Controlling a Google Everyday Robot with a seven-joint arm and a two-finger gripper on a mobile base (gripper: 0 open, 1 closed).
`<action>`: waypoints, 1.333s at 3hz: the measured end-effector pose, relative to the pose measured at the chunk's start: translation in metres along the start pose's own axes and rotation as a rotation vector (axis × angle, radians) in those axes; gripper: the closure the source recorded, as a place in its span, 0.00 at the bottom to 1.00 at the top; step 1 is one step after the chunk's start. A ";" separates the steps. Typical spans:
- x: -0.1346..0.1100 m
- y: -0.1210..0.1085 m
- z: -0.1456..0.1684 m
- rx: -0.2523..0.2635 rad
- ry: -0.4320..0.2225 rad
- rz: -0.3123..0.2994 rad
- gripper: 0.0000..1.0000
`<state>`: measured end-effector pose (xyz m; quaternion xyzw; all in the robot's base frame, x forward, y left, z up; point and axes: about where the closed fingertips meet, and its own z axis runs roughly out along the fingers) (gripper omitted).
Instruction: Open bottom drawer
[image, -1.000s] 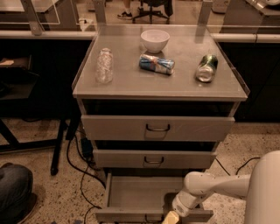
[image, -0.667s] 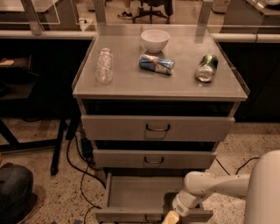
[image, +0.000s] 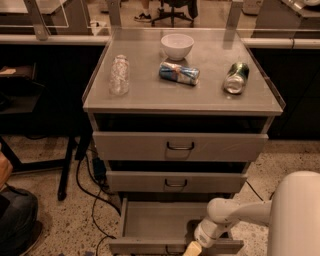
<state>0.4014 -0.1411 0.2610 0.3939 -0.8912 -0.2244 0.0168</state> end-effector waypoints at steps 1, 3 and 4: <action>-0.010 -0.013 0.013 0.023 0.001 -0.040 0.00; -0.015 -0.032 0.039 0.022 -0.002 -0.078 0.00; -0.009 -0.038 0.055 0.003 -0.001 -0.071 0.00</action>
Offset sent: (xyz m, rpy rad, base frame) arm 0.0411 0.0084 -0.0458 -0.0094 -0.0766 0.0979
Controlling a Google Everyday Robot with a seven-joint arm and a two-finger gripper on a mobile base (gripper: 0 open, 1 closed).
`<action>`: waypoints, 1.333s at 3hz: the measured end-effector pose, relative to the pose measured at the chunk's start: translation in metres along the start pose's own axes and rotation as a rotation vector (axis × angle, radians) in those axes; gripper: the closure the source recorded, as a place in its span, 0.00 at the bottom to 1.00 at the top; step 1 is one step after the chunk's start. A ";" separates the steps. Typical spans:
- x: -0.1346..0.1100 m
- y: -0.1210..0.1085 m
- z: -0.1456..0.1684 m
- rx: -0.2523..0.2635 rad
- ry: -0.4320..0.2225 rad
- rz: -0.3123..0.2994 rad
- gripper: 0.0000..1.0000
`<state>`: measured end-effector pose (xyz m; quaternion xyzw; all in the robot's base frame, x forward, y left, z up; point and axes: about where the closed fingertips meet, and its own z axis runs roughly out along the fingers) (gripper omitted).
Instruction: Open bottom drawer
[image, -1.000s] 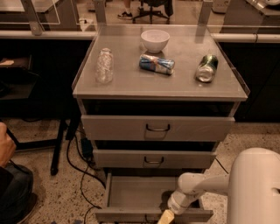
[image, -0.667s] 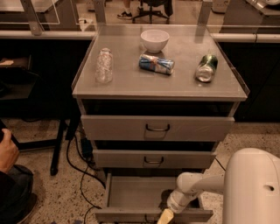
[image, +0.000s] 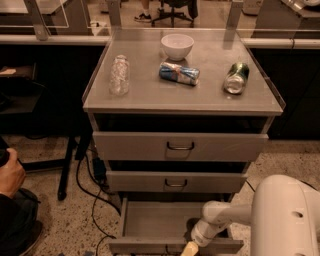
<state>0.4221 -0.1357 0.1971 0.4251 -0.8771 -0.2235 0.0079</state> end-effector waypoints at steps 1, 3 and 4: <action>0.003 -0.003 0.012 -0.015 0.001 0.003 0.00; 0.006 0.004 0.024 -0.061 0.006 0.017 0.19; 0.006 0.004 0.024 -0.061 0.006 0.017 0.41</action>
Offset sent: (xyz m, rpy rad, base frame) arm -0.0281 0.0185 -0.0467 0.0713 0.1358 -0.0085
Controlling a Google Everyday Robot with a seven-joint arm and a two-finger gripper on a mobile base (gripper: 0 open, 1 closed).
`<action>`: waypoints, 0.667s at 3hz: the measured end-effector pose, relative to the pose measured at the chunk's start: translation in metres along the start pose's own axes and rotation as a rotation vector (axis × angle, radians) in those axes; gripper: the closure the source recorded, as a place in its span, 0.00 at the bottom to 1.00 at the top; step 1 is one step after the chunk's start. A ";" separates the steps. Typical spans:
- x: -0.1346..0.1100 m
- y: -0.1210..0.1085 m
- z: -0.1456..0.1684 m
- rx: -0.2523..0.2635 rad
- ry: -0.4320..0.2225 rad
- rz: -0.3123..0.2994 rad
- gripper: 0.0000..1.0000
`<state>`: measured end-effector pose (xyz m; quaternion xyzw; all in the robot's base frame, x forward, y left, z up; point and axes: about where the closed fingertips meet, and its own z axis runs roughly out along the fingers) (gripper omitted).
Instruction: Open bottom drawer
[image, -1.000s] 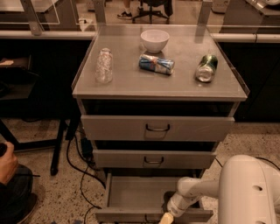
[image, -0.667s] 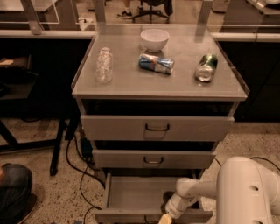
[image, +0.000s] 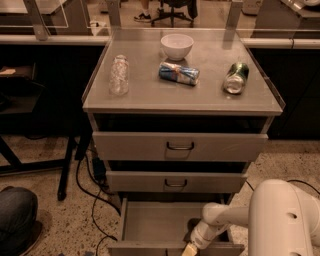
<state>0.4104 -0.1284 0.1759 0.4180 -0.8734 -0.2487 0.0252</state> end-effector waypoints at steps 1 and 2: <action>0.000 0.000 0.000 0.000 0.000 0.000 0.66; 0.000 0.000 0.000 0.000 0.000 0.000 0.89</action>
Offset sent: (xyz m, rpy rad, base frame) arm 0.0000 0.0000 0.0000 0.0000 0.0000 0.0000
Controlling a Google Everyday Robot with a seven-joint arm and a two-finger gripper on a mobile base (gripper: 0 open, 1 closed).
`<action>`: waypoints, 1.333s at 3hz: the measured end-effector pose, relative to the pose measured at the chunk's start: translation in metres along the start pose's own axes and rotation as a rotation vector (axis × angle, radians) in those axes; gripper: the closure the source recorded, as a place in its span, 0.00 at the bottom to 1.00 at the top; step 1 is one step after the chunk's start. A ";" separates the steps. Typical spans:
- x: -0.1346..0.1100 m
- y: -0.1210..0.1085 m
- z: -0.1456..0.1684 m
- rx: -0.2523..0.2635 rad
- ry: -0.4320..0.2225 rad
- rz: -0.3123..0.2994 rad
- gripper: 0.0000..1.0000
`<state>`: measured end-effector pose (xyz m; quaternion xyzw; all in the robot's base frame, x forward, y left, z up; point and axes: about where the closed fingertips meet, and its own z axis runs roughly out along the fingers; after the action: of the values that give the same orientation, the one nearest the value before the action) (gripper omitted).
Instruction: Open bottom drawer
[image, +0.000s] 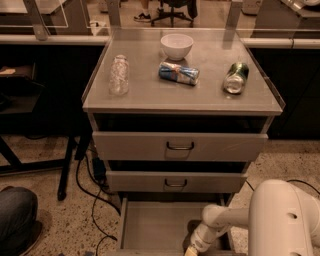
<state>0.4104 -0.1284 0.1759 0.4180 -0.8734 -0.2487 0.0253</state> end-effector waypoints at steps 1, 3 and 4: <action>0.004 0.003 0.001 -0.010 0.002 0.012 1.00; 0.022 0.019 -0.001 -0.055 0.003 0.094 1.00; 0.019 0.017 -0.001 -0.055 0.003 0.094 1.00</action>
Offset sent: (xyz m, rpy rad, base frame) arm -0.0415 -0.0100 0.0048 0.0144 0.1130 -0.0758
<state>0.3857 -0.1339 0.1814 0.3758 -0.8849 -0.2704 0.0500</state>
